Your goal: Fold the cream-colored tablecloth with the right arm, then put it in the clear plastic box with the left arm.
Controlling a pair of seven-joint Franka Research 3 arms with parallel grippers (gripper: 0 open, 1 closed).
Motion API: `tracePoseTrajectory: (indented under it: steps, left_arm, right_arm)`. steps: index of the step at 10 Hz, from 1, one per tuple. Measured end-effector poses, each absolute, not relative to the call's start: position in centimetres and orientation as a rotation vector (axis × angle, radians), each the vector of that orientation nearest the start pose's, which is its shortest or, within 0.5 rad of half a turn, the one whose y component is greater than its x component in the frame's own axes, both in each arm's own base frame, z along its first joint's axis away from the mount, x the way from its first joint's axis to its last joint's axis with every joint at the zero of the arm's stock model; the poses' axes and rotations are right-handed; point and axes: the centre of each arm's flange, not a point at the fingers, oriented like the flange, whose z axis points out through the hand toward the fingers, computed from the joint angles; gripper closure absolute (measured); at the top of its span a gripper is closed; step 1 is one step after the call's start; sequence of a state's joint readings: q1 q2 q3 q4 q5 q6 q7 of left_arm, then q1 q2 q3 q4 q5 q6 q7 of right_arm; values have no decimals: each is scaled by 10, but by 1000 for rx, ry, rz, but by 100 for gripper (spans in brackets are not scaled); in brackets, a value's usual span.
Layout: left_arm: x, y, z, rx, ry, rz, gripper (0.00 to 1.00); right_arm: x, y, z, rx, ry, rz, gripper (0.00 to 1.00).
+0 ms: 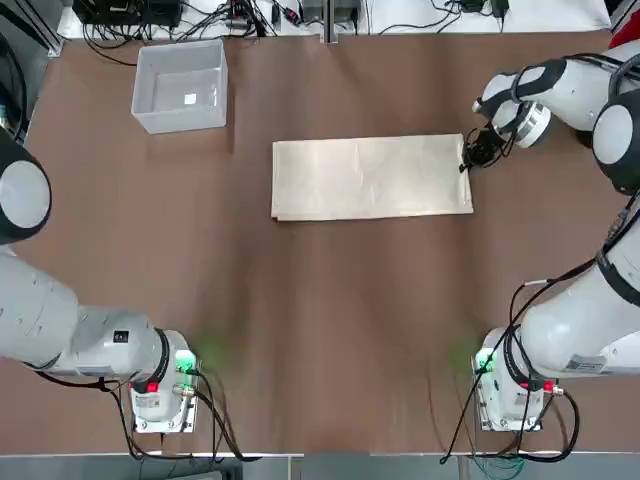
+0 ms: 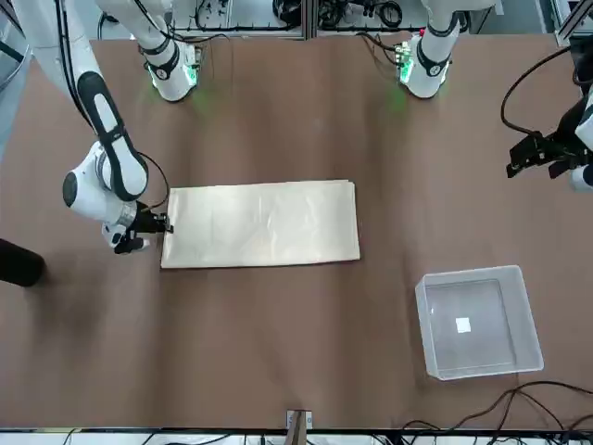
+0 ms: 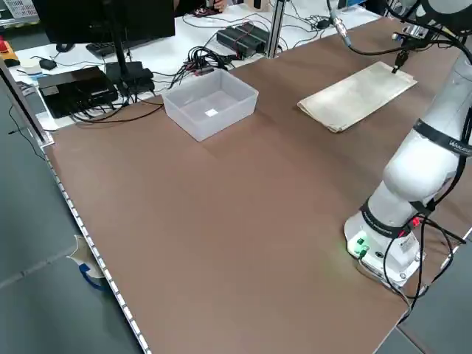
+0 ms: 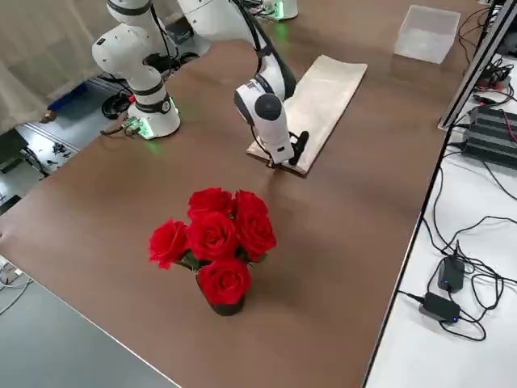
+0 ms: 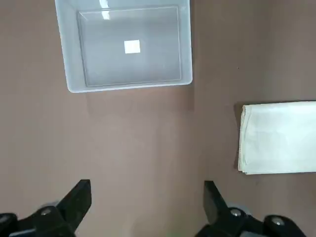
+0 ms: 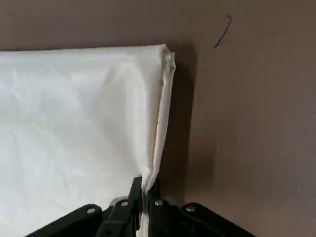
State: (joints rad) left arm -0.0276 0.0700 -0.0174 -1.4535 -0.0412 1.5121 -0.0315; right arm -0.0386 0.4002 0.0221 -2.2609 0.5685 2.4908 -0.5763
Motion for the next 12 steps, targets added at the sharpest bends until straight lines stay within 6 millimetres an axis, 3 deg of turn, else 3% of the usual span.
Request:
tracePoseTrajectory:
  steps: [3,7,9,11,12]
  left_arm:
    - [570,-30,635,-3183,26,21,0]
    - [570,-31,635,-3183,29,22,0]
    - [570,-33,635,-3183,33,22,0]
    - [570,-33,635,-3183,34,22,0]
    - [570,-33,635,-3183,35,22,0]
  right_arm:
    - [522,-7,173,-2767,-121,121,96]
    - [543,5,203,-2740,-159,91,96]
    - [548,15,227,-2744,-174,123,96]
    - [552,27,267,-2779,-150,176,96]
    - [550,44,290,-2780,-128,194,96]
